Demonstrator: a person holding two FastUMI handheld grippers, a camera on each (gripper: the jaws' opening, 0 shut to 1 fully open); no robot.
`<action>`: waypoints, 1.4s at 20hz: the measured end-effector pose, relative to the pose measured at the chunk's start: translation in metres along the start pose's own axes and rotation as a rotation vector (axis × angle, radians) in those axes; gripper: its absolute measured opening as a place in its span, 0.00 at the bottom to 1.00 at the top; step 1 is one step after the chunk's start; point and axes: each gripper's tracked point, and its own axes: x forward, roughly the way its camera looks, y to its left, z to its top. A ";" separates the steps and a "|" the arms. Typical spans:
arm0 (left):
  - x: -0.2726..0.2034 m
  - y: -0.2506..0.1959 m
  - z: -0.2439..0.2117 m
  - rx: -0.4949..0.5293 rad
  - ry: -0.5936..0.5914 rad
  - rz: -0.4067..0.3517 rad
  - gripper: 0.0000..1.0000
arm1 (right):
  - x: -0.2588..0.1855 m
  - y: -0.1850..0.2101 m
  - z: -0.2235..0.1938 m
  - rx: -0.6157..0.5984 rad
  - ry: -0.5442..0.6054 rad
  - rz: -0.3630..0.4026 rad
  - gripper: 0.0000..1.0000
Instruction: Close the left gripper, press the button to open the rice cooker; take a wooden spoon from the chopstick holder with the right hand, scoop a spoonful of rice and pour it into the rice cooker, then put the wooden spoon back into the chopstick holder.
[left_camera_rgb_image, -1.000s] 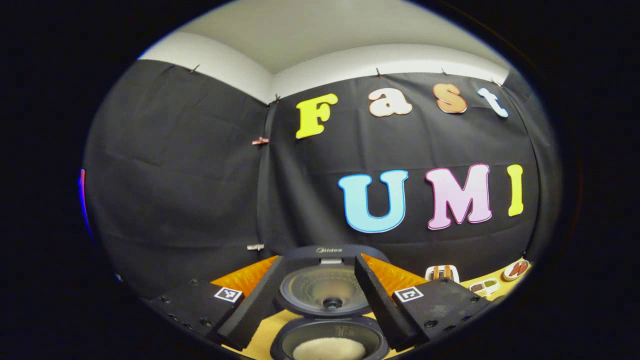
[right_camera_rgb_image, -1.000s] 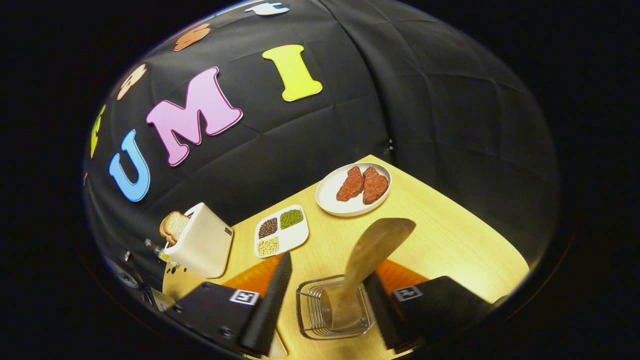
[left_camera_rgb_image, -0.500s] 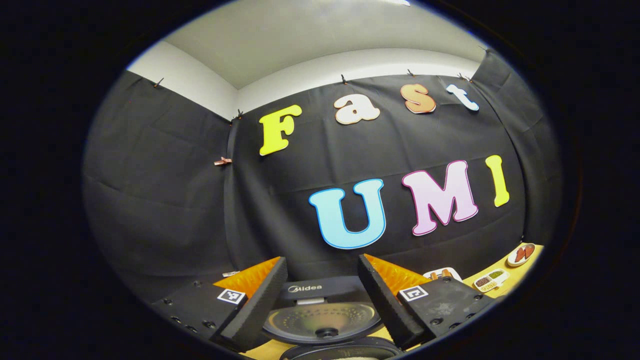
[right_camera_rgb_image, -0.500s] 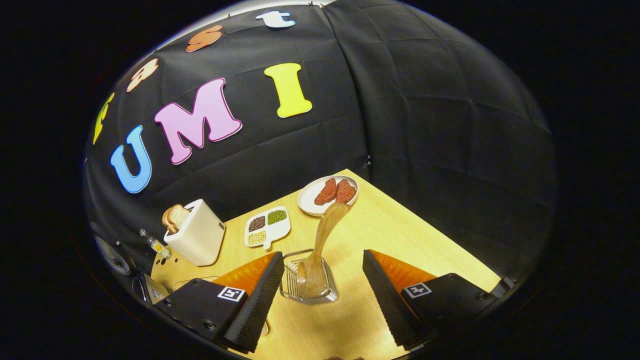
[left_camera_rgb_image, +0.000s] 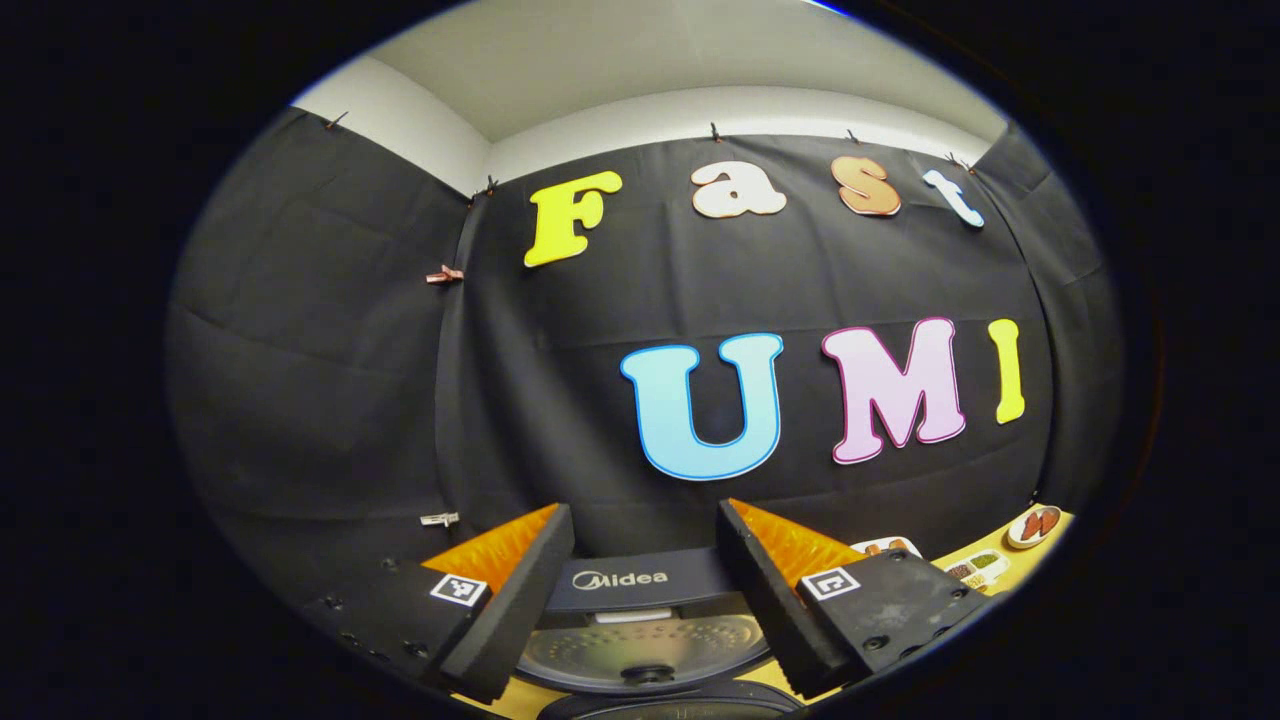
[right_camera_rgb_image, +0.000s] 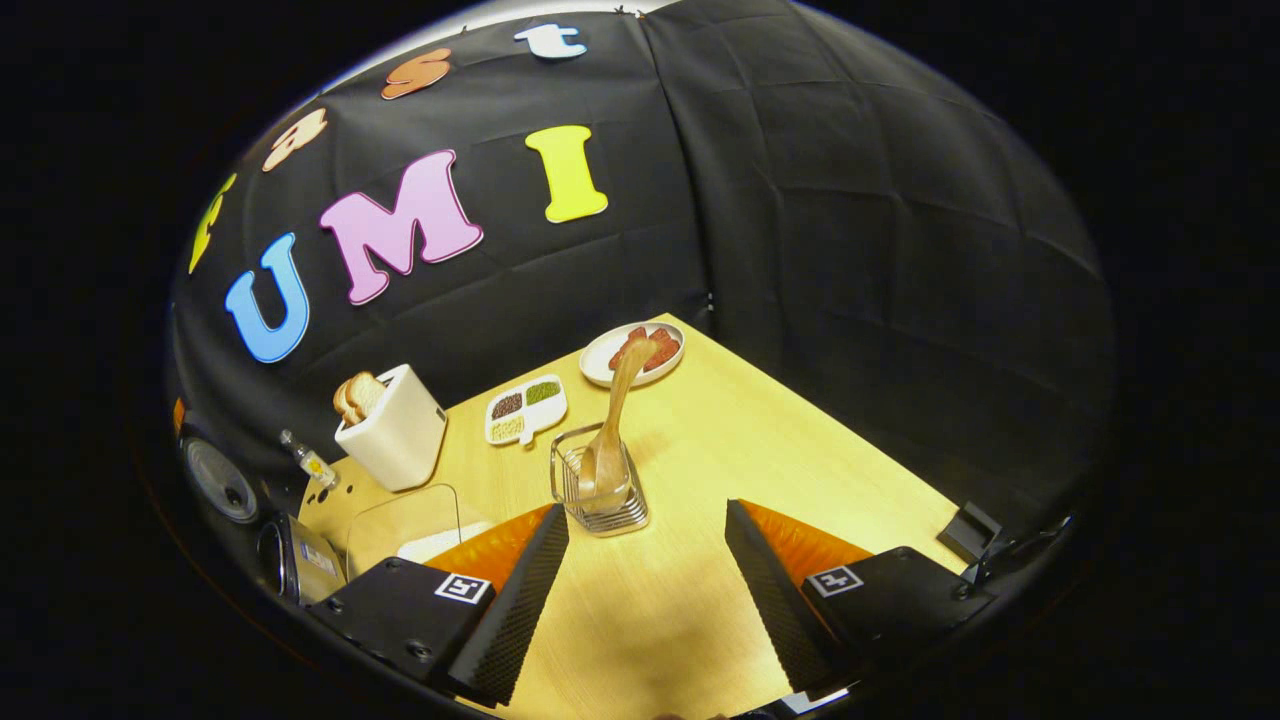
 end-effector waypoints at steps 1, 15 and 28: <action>-0.002 0.001 0.000 0.003 0.007 0.004 0.98 | 0.000 0.005 -0.002 -0.007 0.004 0.009 0.99; -0.111 -0.018 -0.037 -0.092 0.379 0.075 1.00 | 0.016 0.045 -0.049 -0.062 0.127 0.144 0.99; -0.204 -0.031 -0.164 -0.095 0.594 0.125 1.00 | 0.000 0.040 -0.075 -0.148 0.215 0.229 0.99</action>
